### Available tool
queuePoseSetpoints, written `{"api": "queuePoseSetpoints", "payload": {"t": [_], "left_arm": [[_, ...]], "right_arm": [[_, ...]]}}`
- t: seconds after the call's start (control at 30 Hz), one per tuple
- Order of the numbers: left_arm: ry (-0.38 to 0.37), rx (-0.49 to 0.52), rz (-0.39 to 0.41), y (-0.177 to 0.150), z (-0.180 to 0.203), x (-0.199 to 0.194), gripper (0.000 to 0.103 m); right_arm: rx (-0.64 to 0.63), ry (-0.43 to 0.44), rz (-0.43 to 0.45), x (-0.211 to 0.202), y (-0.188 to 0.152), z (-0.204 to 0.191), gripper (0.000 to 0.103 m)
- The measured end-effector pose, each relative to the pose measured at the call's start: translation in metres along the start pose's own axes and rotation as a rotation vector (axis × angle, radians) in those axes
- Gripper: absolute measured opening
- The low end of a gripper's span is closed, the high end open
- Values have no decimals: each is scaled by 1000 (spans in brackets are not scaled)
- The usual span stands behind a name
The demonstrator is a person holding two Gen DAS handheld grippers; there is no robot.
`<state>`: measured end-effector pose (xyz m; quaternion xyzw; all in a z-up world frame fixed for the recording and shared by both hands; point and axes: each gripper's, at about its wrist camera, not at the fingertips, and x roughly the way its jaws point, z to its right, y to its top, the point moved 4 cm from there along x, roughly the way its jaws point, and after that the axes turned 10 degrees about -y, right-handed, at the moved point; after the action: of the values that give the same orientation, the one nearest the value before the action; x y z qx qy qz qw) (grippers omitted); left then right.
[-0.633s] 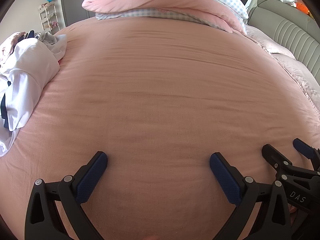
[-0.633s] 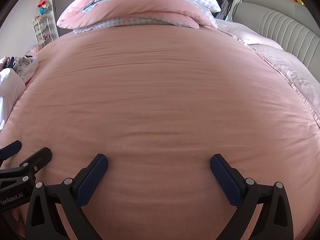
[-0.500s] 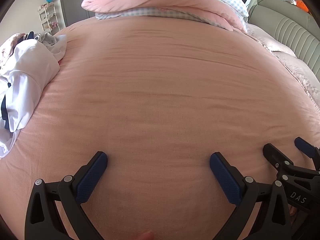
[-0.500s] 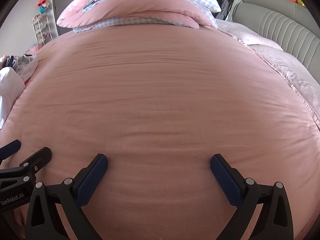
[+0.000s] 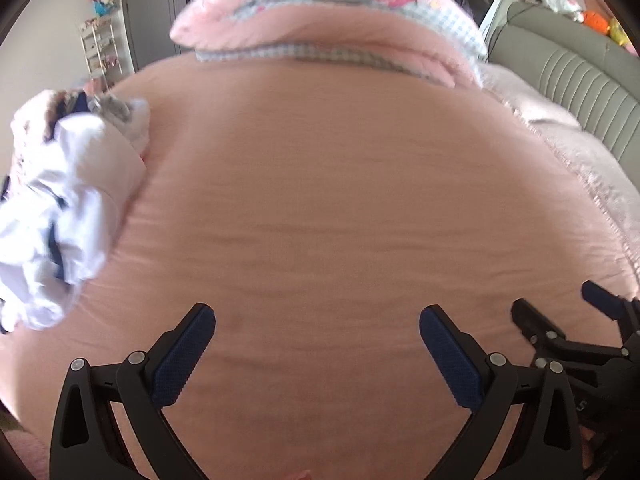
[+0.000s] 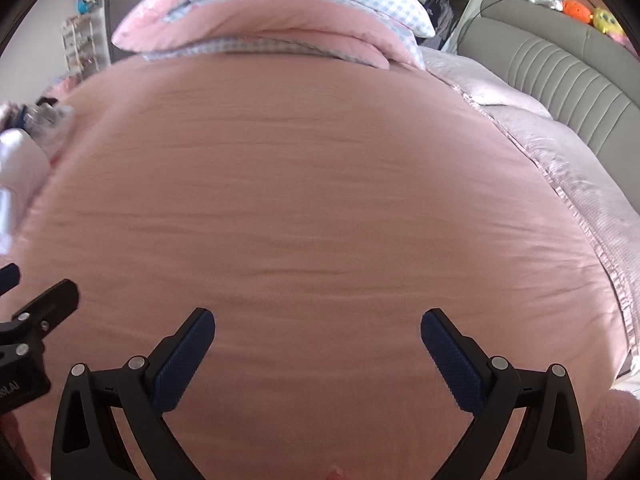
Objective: Fold clothes
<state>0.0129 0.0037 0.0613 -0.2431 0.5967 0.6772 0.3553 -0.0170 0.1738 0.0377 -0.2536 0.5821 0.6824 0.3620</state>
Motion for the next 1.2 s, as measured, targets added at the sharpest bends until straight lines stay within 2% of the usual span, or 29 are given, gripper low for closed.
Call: {"api": "queuePoseSetpoints", "payload": {"t": [0.13,0.27,0.33,0.43,0.57,0.7,0.8,0.9,1.03,1.2], "left_arm": [[3,-5,70,25,8,-66,103],[10,18,132,36,16,-114,103],[4,12,154,36,16,-131,103],[-11,-5,199,28,20,-158,103],[-4,1,219,18,30,-182,103],[-3,18,245,7,37,-203,103],[33,58,300,8,40,-217,103],[39,60,324,16,34,-214,103],[34,25,327,37,10,-203,103],[66,-16,338,60,-32,-207,103]], "right_arm": [[13,0,33,-49,14,2,103],[48,15,71,-103,23,10,103],[56,8,67,-121,27,12,103],[53,-12,116,-160,17,21,103],[46,-10,136,-192,8,37,103],[48,-32,147,-209,7,47,103],[23,-58,174,-212,17,50,103],[-1,-40,169,-208,24,39,103],[-37,-16,168,-204,35,24,103],[-129,-3,260,-217,65,-7,103]]}}
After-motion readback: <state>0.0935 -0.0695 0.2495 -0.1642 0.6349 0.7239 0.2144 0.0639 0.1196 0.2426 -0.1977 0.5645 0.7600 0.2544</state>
